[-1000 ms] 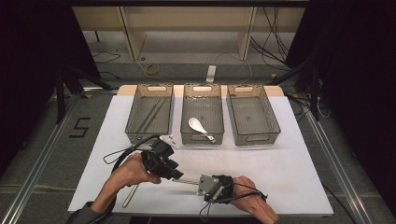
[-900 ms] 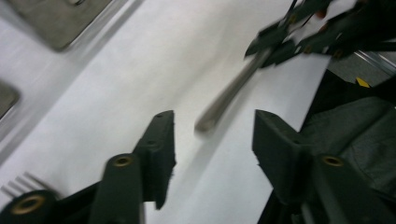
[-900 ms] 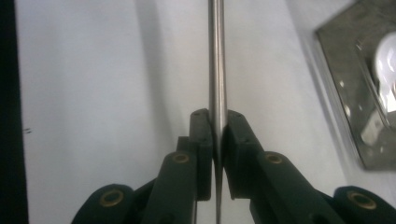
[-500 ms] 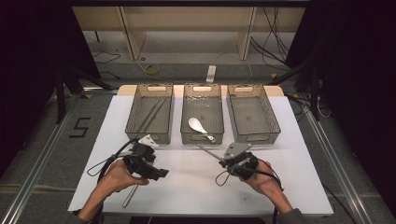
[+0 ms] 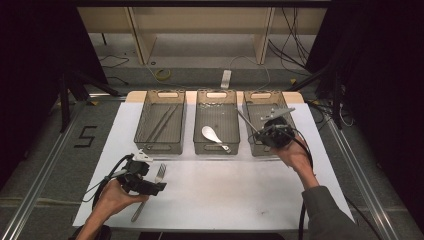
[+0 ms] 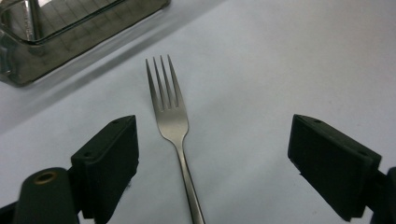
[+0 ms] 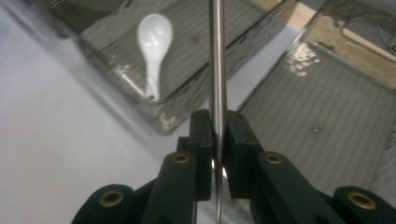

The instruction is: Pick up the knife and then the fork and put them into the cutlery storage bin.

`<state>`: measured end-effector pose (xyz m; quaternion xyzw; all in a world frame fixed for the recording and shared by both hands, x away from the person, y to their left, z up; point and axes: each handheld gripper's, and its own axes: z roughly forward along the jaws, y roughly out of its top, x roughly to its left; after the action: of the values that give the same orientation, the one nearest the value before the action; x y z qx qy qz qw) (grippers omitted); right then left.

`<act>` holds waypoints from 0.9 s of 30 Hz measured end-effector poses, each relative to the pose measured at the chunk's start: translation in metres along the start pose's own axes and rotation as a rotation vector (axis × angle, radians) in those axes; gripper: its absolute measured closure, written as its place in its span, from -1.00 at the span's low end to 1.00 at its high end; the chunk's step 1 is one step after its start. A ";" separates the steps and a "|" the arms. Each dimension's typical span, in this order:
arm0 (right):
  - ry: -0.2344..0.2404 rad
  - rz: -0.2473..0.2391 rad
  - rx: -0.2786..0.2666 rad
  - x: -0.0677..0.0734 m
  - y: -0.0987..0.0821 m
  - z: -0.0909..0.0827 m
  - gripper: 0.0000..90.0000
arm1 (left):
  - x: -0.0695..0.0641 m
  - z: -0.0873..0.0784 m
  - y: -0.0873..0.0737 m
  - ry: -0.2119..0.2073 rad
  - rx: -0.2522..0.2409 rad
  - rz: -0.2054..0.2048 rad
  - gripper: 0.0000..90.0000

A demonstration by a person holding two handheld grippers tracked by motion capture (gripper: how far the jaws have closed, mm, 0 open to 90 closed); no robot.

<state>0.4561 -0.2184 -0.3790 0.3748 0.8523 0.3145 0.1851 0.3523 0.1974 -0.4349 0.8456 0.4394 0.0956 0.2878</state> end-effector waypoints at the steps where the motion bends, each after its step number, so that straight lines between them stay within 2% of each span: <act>1: -0.009 0.008 0.002 -0.005 0.004 0.001 0.86 | 0.001 0.000 0.000 0.000 -0.002 -0.002 -0.64; 8: -0.050 0.080 0.026 -0.031 0.026 0.016 0.86 | 0.002 -0.001 -0.004 0.008 -0.046 -0.010 -0.64; 12: -0.068 0.111 0.037 -0.041 0.037 0.026 0.86 | 0.000 -0.001 -0.005 -0.007 -0.066 -0.011 -0.64; 18: -0.082 0.157 0.050 -0.052 0.049 0.037 0.86 | -0.001 0.002 -0.008 -0.011 -0.040 0.003 -0.64; 27: -0.096 0.219 0.069 -0.064 0.052 0.049 0.85 | 0.000 0.004 -0.009 0.016 0.003 -0.012 -0.64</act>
<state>0.5520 -0.2197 -0.3748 0.4865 0.8067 0.2850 0.1772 0.3475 0.2001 -0.4430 0.8426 0.4467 0.1001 0.2837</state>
